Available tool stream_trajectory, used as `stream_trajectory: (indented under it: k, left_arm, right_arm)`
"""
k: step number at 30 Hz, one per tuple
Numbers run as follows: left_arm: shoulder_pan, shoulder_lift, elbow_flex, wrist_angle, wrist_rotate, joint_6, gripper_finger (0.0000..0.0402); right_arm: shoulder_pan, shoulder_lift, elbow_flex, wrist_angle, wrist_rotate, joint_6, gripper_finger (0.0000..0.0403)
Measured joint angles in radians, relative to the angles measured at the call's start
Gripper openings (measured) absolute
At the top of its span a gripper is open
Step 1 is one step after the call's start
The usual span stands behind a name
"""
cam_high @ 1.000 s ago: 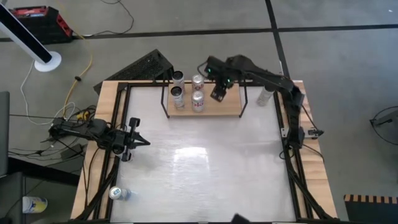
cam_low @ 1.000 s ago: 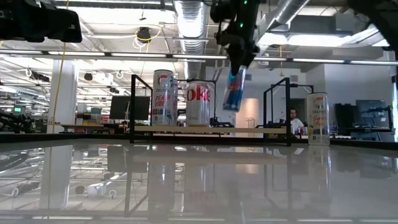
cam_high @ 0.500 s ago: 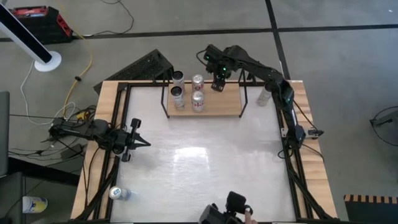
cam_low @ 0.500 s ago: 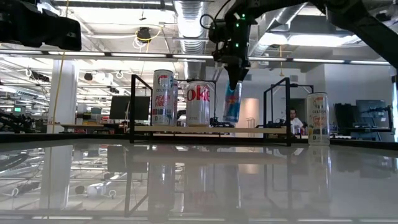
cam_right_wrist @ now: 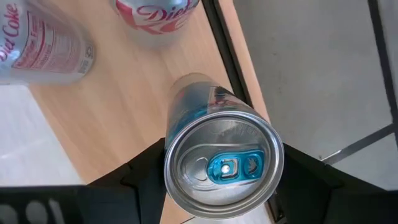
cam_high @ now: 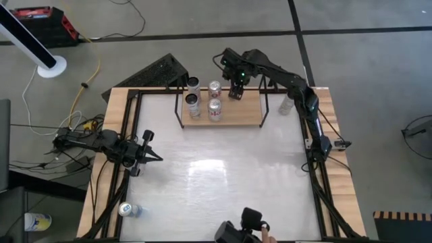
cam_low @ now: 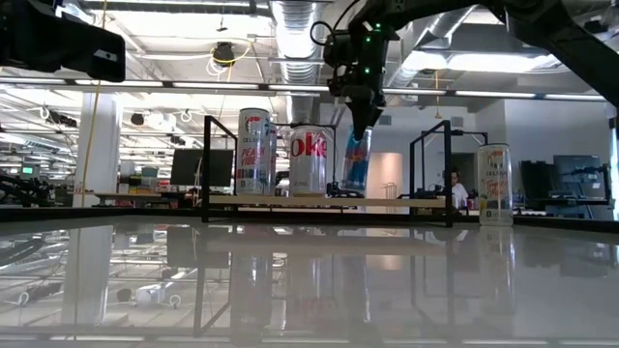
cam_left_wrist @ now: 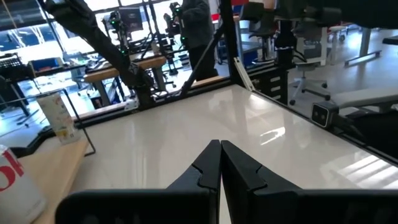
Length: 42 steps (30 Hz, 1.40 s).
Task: Place canned beverage on shelf
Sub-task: Put the right blue soda can on the shelf
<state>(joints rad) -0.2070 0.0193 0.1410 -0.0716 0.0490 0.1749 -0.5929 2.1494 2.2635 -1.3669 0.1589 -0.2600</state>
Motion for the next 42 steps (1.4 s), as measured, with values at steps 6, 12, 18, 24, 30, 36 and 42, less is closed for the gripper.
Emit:
stream_trajectory:
  k: [6,12,18,24,30,36,42]
  left_arm:
    - [0.0,0.0,0.0,0.007,-0.001,0.022,0.0]
    - [0.0,0.0,0.0,0.021,-0.001,0.036,0.0]
    - [0.0,0.0,0.0,0.021,-0.002,0.049,0.0]
    - [0.0,0.0,0.0,0.021,-0.002,0.049,0.0]
    - [0.0,0.0,0.0,0.021,-0.002,0.048,0.0]
    - [0.0,0.0,0.0,0.021,-0.003,0.048,0.0]
    - [0.0,0.0,0.0,0.021,-0.003,0.047,0.0]
  right_arm:
    - [0.009,0.0,0.0,0.012,-0.001,0.004,0.0263]
    - [0.014,0.019,-0.008,0.019,0.009,-0.003,0.0263]
    - [0.017,0.015,-0.006,0.016,0.005,0.003,0.0263]
    - [0.017,0.016,-0.006,0.014,0.005,0.004,0.0263]
    - [0.017,0.016,-0.006,0.012,0.004,0.001,0.0263]
    - [0.016,0.016,-0.006,0.01,0.004,-0.018,0.0263]
    - [0.015,0.016,-0.006,0.01,-0.004,-0.028,0.0263]
